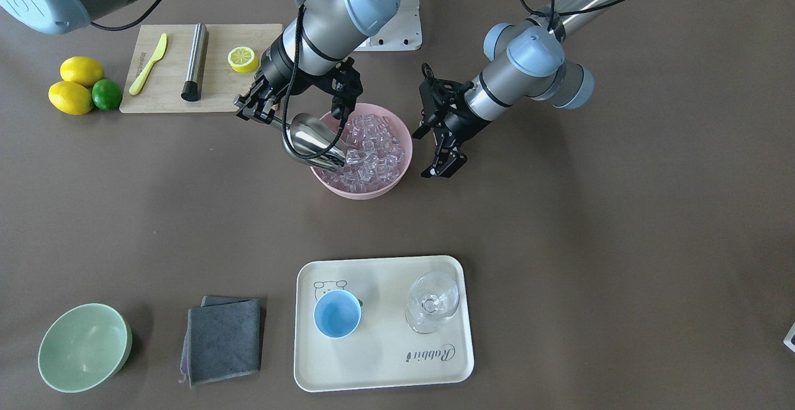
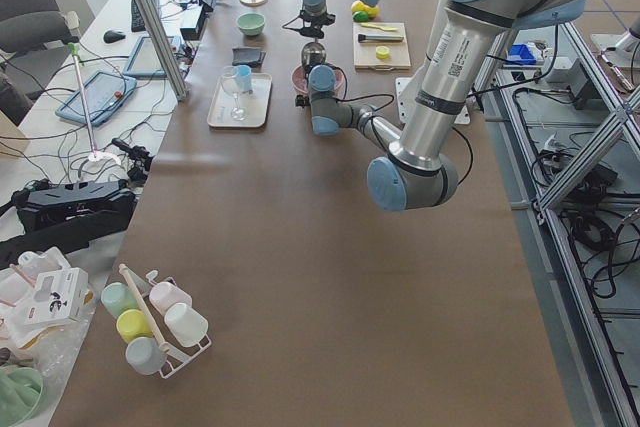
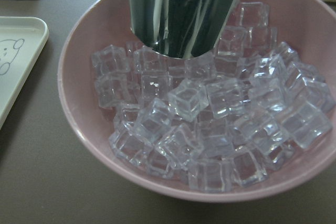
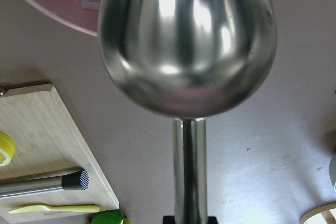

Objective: Put ice in cup with scoop
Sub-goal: 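Push the scoop down into the ice cubes with the right gripper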

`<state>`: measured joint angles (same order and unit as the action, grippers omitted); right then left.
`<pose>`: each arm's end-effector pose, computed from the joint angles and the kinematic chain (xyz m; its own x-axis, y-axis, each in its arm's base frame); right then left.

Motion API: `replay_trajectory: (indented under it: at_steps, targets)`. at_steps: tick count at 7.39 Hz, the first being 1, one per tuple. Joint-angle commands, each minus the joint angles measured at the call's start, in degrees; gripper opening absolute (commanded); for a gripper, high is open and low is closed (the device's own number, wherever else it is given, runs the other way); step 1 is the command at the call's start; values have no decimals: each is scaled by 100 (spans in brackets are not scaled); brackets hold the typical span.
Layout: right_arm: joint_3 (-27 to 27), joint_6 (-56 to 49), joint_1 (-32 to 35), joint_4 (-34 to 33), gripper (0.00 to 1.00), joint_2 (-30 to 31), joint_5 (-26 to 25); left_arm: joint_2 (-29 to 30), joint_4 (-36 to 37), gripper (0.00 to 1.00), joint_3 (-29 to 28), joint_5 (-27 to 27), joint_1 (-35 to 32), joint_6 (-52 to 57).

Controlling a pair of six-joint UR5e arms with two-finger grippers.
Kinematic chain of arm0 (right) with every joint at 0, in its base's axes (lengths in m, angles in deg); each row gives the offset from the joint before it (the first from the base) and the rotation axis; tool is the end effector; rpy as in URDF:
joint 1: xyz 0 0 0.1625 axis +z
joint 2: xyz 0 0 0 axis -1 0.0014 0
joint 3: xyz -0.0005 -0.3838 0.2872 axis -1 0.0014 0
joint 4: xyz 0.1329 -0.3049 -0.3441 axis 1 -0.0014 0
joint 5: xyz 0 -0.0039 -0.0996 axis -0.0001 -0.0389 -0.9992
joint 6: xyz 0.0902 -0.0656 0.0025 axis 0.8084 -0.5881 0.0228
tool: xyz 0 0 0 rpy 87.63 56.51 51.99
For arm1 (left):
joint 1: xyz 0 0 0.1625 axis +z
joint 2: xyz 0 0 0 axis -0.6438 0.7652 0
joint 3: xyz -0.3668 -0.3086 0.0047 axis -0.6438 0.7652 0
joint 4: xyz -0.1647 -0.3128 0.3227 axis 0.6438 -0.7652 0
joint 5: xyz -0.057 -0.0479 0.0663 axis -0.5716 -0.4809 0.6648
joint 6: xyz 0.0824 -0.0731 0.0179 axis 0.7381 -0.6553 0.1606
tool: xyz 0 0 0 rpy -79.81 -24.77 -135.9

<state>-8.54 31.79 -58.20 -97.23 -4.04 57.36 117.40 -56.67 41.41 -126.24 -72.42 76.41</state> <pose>-0.5552 -0.4924 0.1255 0.1498 -0.9882 0.0323 0.9857 0.1518 0.0727 0.6020 -0.4856 0.3289 0.1445 0.9891 -0.0278 -0.1974 0.0564 0.9787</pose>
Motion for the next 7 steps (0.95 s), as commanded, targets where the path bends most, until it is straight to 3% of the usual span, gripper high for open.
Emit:
replay_trajectory:
  at_steps: [1,3,6,7]
  targets:
    - [66,18,-17,412,0,28,27,-10,-4,98,-1,0,0,-2]
    - [48,71,-96,852,0,168,9,-10,-12,98,-27,0,0,-2]
    - [-810,45,-96,1799,0,1202,36,-10,-30,98,-27,0,0,-11]
    - [-796,45,-96,1959,0,1215,62,-10,-30,98,-36,0,0,-11]
